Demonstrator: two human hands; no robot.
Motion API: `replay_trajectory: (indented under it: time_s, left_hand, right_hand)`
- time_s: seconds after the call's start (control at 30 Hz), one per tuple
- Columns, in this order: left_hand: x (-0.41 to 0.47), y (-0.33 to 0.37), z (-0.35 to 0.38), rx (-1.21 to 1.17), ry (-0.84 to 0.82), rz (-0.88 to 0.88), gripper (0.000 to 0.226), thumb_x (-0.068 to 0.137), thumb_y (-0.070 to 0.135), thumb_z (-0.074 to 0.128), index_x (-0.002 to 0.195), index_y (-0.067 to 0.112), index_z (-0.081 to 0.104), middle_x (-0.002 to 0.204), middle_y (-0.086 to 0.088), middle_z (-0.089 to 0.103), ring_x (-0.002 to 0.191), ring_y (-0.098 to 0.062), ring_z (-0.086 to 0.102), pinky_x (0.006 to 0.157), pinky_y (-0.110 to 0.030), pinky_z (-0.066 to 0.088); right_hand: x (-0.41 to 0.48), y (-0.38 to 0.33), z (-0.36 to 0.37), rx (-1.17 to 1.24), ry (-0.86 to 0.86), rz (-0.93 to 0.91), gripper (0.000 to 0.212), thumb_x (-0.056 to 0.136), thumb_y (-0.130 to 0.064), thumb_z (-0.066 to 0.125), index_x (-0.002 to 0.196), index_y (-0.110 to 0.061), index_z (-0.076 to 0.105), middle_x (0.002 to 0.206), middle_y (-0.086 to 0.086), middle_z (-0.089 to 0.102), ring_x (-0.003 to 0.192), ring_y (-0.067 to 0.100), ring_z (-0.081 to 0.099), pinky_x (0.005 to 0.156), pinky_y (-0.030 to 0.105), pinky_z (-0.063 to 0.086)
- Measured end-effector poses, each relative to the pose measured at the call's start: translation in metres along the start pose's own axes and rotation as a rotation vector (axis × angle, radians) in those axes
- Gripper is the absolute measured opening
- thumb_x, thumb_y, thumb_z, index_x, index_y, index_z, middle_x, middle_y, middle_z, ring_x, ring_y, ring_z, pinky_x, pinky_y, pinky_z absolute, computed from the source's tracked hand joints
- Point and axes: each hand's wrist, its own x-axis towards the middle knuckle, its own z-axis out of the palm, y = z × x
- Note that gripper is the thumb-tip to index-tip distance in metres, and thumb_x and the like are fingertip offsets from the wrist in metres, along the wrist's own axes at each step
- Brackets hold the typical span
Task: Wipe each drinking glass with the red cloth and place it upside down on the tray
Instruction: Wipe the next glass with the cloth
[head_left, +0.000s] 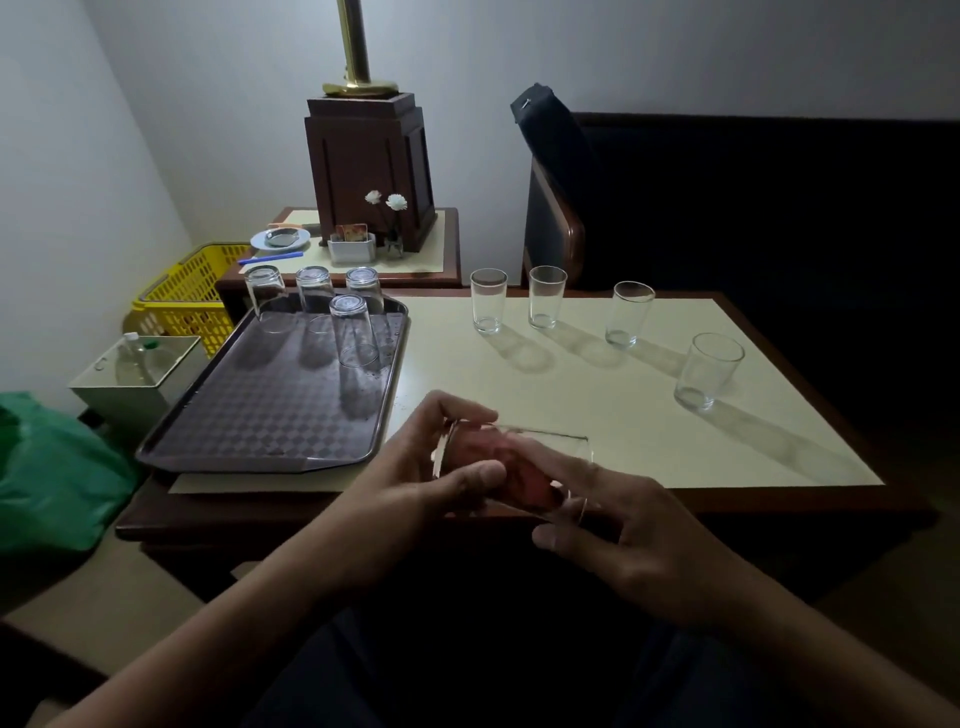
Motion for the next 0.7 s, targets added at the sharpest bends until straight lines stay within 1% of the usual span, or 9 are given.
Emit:
replay_trajectory:
  time_s: [0.07, 0.13, 0.23, 0.3, 0.4, 0.47, 0.53, 0.63, 0.7]
  left_hand:
    - [-0.002, 0.004, -0.004, 0.109, -0.075, 0.134, 0.039, 0.092, -0.007, 0.068, 0.124, 0.004, 0.050, 0.103, -0.018, 0.068, 0.091, -0.028, 0.069, 0.081, -0.032, 0.057]
    - [-0.003, 0.004, -0.006, 0.143, -0.071, 0.144, 0.046, 0.090, -0.004, 0.071, 0.129, 0.010, 0.053, 0.103, -0.016, 0.068, 0.092, -0.027, 0.068, 0.081, -0.033, 0.057]
    - [0.000, 0.000, 0.000, 0.032, -0.031, -0.086, 0.058, 0.088, 0.031, 0.080, 0.138, 0.019, 0.054, 0.097, -0.018, 0.069, 0.077, -0.025, 0.069, 0.067, -0.028, 0.057]
    - [0.003, -0.003, 0.004, -0.087, -0.022, -0.221, 0.058, 0.093, 0.049, 0.070, 0.128, 0.005, 0.057, 0.090, -0.024, 0.064, 0.065, -0.022, 0.063, 0.056, -0.026, 0.051]
    - [0.002, -0.007, 0.000, 0.092, 0.038, -0.029, 0.039, 0.092, 0.028, 0.073, 0.118, 0.004, 0.057, 0.093, -0.019, 0.065, 0.076, -0.021, 0.065, 0.067, -0.028, 0.053]
    - [-0.001, -0.004, -0.004, 0.278, -0.007, 0.177, 0.041, 0.085, 0.007, 0.080, 0.120, 0.005, 0.059, 0.111, -0.014, 0.068, 0.096, -0.020, 0.068, 0.080, -0.030, 0.055]
    - [-0.002, -0.005, -0.006, 0.323, -0.015, 0.214, 0.048, 0.082, 0.000, 0.083, 0.123, 0.005, 0.059, 0.119, -0.013, 0.066, 0.103, -0.018, 0.068, 0.084, -0.029, 0.055]
    - [0.001, -0.007, 0.001, 0.083, 0.006, -0.081, 0.052, 0.090, 0.028, 0.077, 0.136, 0.014, 0.057, 0.118, -0.024, 0.068, 0.083, -0.027, 0.071, 0.071, -0.030, 0.059]
    - [0.003, -0.007, 0.005, -0.097, -0.040, -0.245, 0.055, 0.098, 0.046, 0.063, 0.137, 0.007, 0.057, 0.106, -0.024, 0.069, 0.066, -0.024, 0.065, 0.056, -0.026, 0.054]
  right_hand:
    - [-0.001, -0.005, 0.001, 0.358, -0.096, 0.106, 0.062, 0.098, -0.003, 0.068, 0.152, -0.030, 0.055, 0.142, -0.013, 0.068, 0.129, 0.012, 0.067, 0.102, 0.023, 0.053]
    - [0.000, -0.007, -0.002, 0.465, -0.056, 0.153, 0.053, 0.097, -0.007, 0.067, 0.144, -0.031, 0.065, 0.139, -0.005, 0.071, 0.128, 0.023, 0.068, 0.104, 0.034, 0.057]
    - [-0.002, -0.004, -0.003, 0.224, 0.044, 0.072, 0.053, 0.097, 0.003, 0.069, 0.140, -0.028, 0.068, 0.134, -0.012, 0.074, 0.128, 0.009, 0.068, 0.103, 0.020, 0.053]
    - [-0.003, -0.003, -0.001, -0.012, 0.065, 0.013, 0.057, 0.096, 0.006, 0.071, 0.140, -0.029, 0.067, 0.144, -0.022, 0.065, 0.138, 0.001, 0.057, 0.109, 0.015, 0.045]
    - [-0.003, 0.001, -0.003, 0.170, 0.018, 0.088, 0.057, 0.098, 0.004, 0.068, 0.143, -0.030, 0.063, 0.142, -0.016, 0.068, 0.133, 0.006, 0.063, 0.106, 0.016, 0.047]
    - [-0.002, -0.001, -0.006, 0.342, -0.053, 0.148, 0.053, 0.099, 0.000, 0.066, 0.143, -0.030, 0.063, 0.136, -0.010, 0.072, 0.126, 0.010, 0.068, 0.101, 0.018, 0.051]
    - [-0.001, -0.004, -0.009, 0.408, -0.051, 0.170, 0.051, 0.098, 0.001, 0.065, 0.142, -0.026, 0.066, 0.133, -0.006, 0.074, 0.123, 0.011, 0.070, 0.098, 0.019, 0.052]
    - [-0.002, 0.000, -0.007, 0.298, 0.088, 0.085, 0.049, 0.093, 0.011, 0.067, 0.133, -0.018, 0.072, 0.133, -0.008, 0.075, 0.126, 0.009, 0.069, 0.100, 0.015, 0.050]
    - [-0.002, 0.004, -0.003, 0.277, 0.117, 0.055, 0.049, 0.091, 0.017, 0.068, 0.126, -0.016, 0.076, 0.137, -0.013, 0.072, 0.131, 0.007, 0.066, 0.103, 0.015, 0.050]
